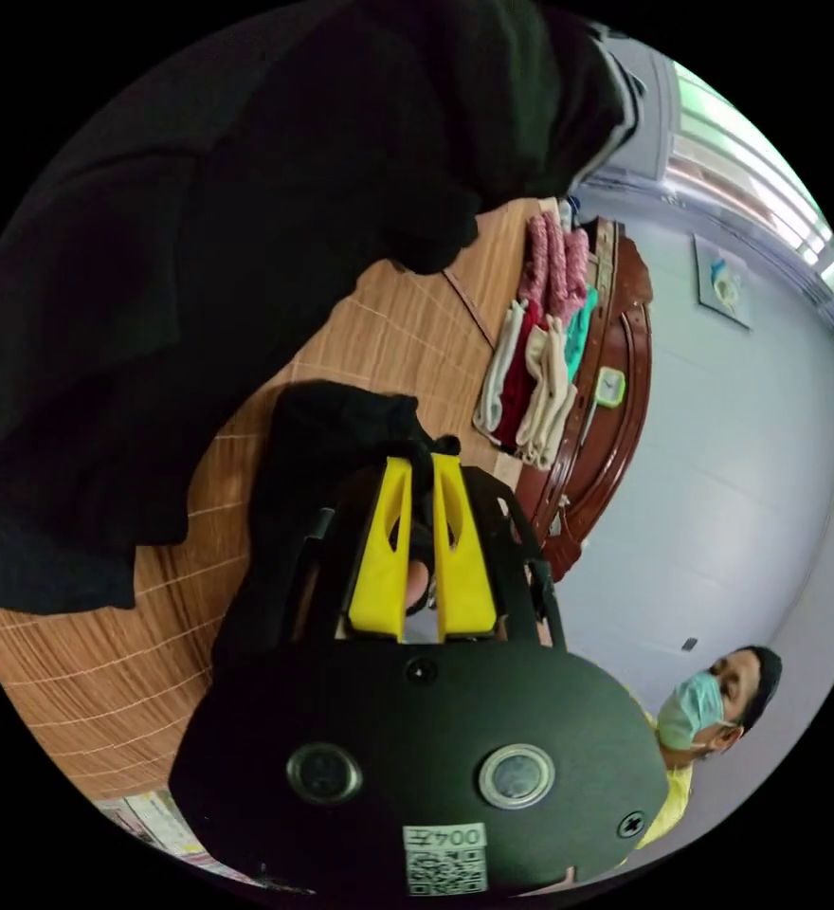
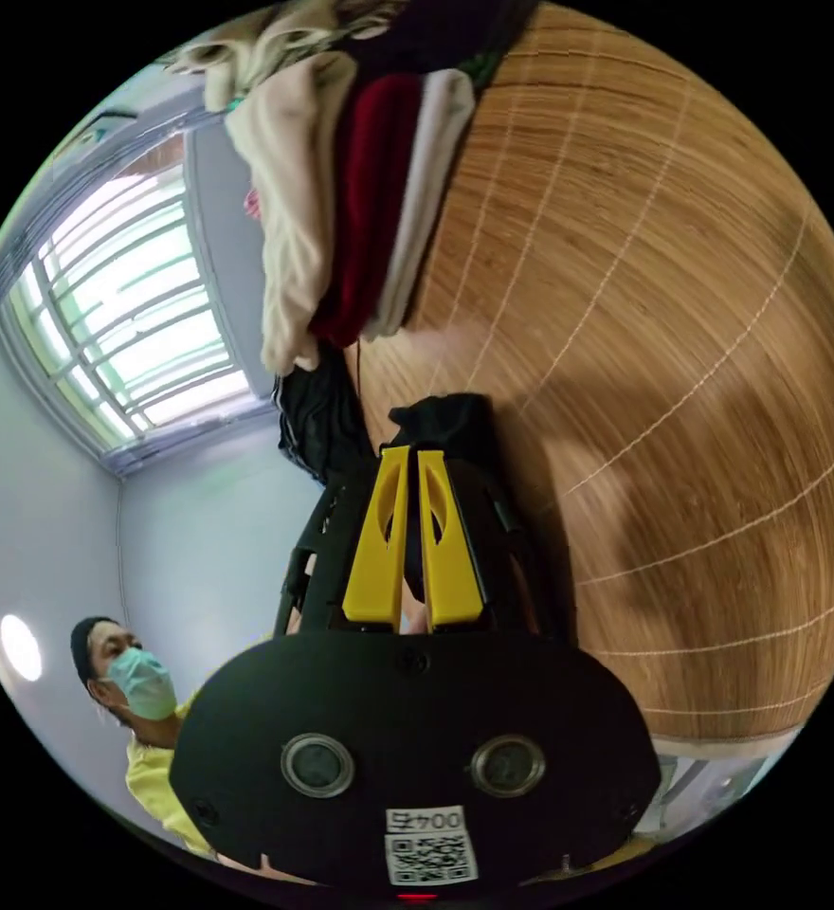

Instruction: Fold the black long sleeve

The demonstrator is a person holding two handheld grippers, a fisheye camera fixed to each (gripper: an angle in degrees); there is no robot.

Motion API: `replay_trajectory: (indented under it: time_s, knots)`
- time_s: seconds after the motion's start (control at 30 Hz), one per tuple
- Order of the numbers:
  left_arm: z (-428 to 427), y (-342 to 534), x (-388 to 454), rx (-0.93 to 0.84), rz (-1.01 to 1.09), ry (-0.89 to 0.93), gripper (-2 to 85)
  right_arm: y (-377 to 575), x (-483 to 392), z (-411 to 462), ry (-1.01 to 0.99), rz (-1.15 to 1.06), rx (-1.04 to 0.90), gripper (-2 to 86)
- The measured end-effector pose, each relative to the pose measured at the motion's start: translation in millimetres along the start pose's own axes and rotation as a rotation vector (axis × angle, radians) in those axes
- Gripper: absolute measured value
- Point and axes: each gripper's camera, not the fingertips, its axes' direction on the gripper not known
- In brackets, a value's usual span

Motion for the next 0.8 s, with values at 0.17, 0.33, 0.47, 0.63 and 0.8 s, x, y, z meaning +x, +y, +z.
replay_trajectory:
  time_s: [0.17,0.33,0.47,0.63,0.8]
  knots:
    - [-2.7,14.4,-26.1,0.224,-0.084,0.141,6.6,-18.2,38.2,20.6,-0.053,0.181,0.070,1.3]
    - [-10.1,37.6,-19.4,0.385,-0.028,0.295,8.1,-13.8,42.5,40.1,-0.126,0.152,0.152,4.3]
    - [-7.8,68.1,39.5,0.374,0.167,0.123,8.2,1.9,30.9,46.9,-0.168,0.074,0.267,7.2]
    - [42.4,127.9,114.9,0.198,0.438,-0.335,7.4,38.1,-41.8,61.0,0.173,-0.260,0.402,8.0]
    - [127.3,185.9,142.9,0.031,0.655,-0.778,4.4,64.3,-113.6,190.8,0.622,-0.738,0.105,7.8]
